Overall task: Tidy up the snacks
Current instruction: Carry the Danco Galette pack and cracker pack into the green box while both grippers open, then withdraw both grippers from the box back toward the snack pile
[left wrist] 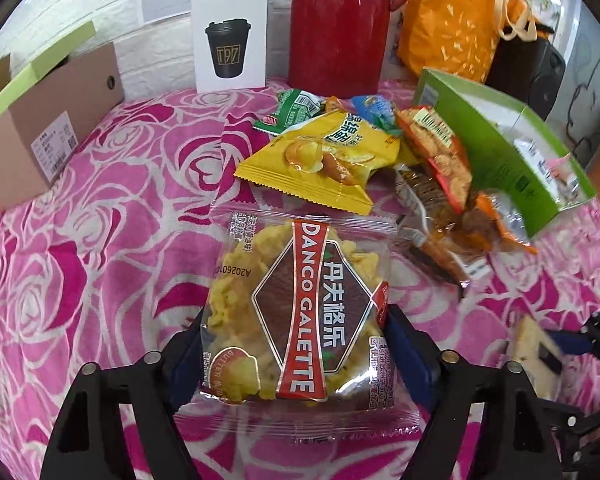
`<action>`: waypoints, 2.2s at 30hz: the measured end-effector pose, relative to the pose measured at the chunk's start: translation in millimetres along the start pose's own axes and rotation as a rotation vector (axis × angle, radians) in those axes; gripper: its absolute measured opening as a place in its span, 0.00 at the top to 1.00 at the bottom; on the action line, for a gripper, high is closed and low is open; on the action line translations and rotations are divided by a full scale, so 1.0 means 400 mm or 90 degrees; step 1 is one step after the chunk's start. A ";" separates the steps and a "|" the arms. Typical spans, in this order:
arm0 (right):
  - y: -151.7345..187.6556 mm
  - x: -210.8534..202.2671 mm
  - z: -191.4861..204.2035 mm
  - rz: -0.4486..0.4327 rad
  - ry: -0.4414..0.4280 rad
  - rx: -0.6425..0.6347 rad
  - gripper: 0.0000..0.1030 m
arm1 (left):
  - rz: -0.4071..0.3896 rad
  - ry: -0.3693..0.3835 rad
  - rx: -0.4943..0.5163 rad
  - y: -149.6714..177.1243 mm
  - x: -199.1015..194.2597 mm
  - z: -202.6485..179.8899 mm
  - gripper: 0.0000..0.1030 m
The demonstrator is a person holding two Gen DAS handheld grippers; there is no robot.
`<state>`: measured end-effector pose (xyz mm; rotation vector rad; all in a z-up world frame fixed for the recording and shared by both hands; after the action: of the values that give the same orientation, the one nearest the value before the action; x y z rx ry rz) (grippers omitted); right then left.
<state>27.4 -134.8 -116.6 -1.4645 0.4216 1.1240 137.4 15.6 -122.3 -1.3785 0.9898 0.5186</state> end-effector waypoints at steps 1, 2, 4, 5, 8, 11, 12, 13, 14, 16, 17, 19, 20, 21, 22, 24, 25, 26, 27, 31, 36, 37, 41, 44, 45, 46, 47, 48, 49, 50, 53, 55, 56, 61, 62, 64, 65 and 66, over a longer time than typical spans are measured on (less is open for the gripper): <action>-0.002 -0.012 0.006 -0.008 -0.005 -0.001 0.42 | -0.004 -0.002 -0.005 0.003 -0.014 -0.001 0.21; -0.007 -0.026 0.012 -0.018 -0.011 -0.003 0.42 | -0.015 0.002 -0.008 0.003 -0.034 -0.004 0.22; -0.017 -0.067 0.019 -0.047 -0.023 -0.006 0.42 | -0.033 0.017 -0.010 -0.004 -0.072 -0.018 0.22; -0.025 -0.085 0.020 -0.060 -0.021 -0.007 0.42 | -0.043 0.021 -0.008 -0.010 -0.091 -0.027 0.22; -0.062 -0.137 0.005 -0.104 -0.013 -0.003 0.42 | -0.086 0.044 0.014 -0.054 -0.160 -0.072 0.22; -0.095 -0.195 -0.041 -0.147 0.010 0.016 0.42 | -0.131 0.066 0.040 -0.119 -0.215 -0.130 0.22; -0.108 -0.210 -0.057 -0.161 0.018 0.024 0.42 | -0.147 0.082 0.048 -0.149 -0.232 -0.161 0.22; -0.123 -0.234 -0.089 -0.179 0.034 0.037 0.42 | -0.156 0.097 0.054 -0.173 -0.239 -0.187 0.22; -0.134 -0.243 -0.106 -0.190 0.044 0.046 0.42 | -0.161 0.106 0.057 -0.189 -0.243 -0.203 0.22; -0.146 -0.276 -0.162 -0.212 0.073 0.072 0.42 | -0.176 0.121 0.077 -0.233 -0.246 -0.261 0.22; -0.151 -0.290 -0.195 -0.220 0.088 0.086 0.42 | -0.183 0.124 0.088 -0.256 -0.242 -0.291 0.22; -0.162 -0.309 -0.258 -0.227 0.117 0.107 0.42 | -0.186 0.134 0.097 -0.290 -0.229 -0.335 0.22; -0.164 -0.316 -0.286 -0.229 0.130 0.115 0.42 | -0.183 0.142 0.096 -0.305 -0.221 -0.360 0.22; -0.165 -0.324 -0.318 -0.232 0.143 0.125 0.42 | -0.180 0.150 0.095 -0.317 -0.210 -0.377 0.22; -0.168 -0.325 -0.342 -0.235 0.152 0.132 0.42 | -0.178 0.160 0.094 -0.334 -0.195 -0.401 0.22; -0.170 -0.333 -0.389 -0.239 0.171 0.148 0.42 | -0.172 0.166 0.098 -0.354 -0.173 -0.444 0.22; -0.169 -0.331 -0.419 -0.239 0.184 0.158 0.42 | -0.166 0.171 0.102 -0.369 -0.152 -0.470 0.22; -0.174 -0.328 -0.439 -0.237 0.192 0.165 0.42 | -0.163 0.173 0.103 -0.373 -0.144 -0.484 0.22; -0.172 -0.324 -0.464 -0.236 0.197 0.173 0.42 | -0.154 0.179 0.105 -0.384 -0.120 -0.506 0.22; -0.168 -0.297 -0.559 -0.221 0.216 0.198 0.42 | -0.127 0.184 0.112 -0.399 -0.060 -0.548 0.22; -0.173 -0.252 -0.616 -0.205 0.225 0.204 0.41 | -0.102 0.183 0.121 -0.410 0.009 -0.587 0.22; -0.174 -0.242 -0.622 -0.199 0.226 0.202 0.41 | -0.103 0.179 0.122 -0.412 0.016 -0.590 0.22; -0.172 -0.209 -0.634 -0.180 0.232 0.182 0.22 | -0.099 0.131 0.094 -0.420 0.045 -0.581 0.08; -0.169 -0.204 -0.625 -0.186 0.225 0.160 0.00 | -0.089 0.126 0.084 -0.418 0.059 -0.572 0.05; -0.168 -0.204 -0.622 -0.186 0.224 0.157 0.00 | -0.088 0.117 0.086 -0.415 0.061 -0.571 0.05; -0.166 -0.204 -0.621 -0.184 0.225 0.156 0.00 | -0.088 0.115 0.088 -0.414 0.060 -0.570 0.05; -0.165 -0.205 -0.620 -0.183 0.227 0.156 0.00 | -0.089 0.115 0.088 -0.413 0.059 -0.569 0.05; -0.163 -0.210 -0.618 -0.186 0.227 0.159 0.00 | -0.091 0.114 0.087 -0.413 0.055 -0.568 0.05; -0.162 -0.215 -0.616 -0.189 0.228 0.162 0.00 | -0.094 0.113 0.088 -0.411 0.048 -0.567 0.05; -0.162 -0.224 -0.612 -0.194 0.228 0.164 0.00 | -0.098 0.113 0.089 -0.410 0.040 -0.567 0.05; -0.165 -0.254 -0.593 -0.212 0.227 0.166 0.00 | -0.113 0.106 0.099 -0.405 0.007 -0.564 0.05; -0.169 -0.274 -0.574 -0.220 0.229 0.161 0.00 | -0.123 0.102 0.102 -0.400 -0.017 -0.559 0.05; -0.171 -0.284 -0.562 -0.225 0.229 0.158 0.00 | -0.127 0.104 0.101 -0.396 -0.031 -0.554 0.05; -0.175 -0.312 -0.507 -0.238 0.225 0.153 0.00 | -0.146 0.090 0.092 -0.381 -0.093 -0.522 0.05; -0.175 -0.317 -0.494 -0.242 0.223 0.155 0.00 | -0.150 0.085 0.090 -0.377 -0.105 -0.514 0.05; -0.175 -0.325 -0.469 -0.248 0.216 0.159 0.00 | -0.160 0.072 0.085 -0.365 -0.135 -0.490 0.05; -0.175 -0.327 -0.456 -0.250 0.213 0.162 0.00 | -0.165 0.071 0.080 -0.359 -0.147 -0.480 0.05; -0.174 -0.328 -0.444 -0.249 0.210 0.163 0.00 | -0.171 0.070 0.075 -0.354 -0.160 -0.468 0.05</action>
<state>90.4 -322.5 3.1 -1.4267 0.4634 0.5002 166.8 -172.8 28.8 -1.4184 0.8911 0.1826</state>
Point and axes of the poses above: each gripper's, at about its wrist camera, not at the fingertips, and x roughly the way its jaws point, z to its left, y to its underside, the point moved 6 cm from there along x, roughly the way its jaws point, and after that the axes turned 1 degree about -z, right-handed, at the moved point
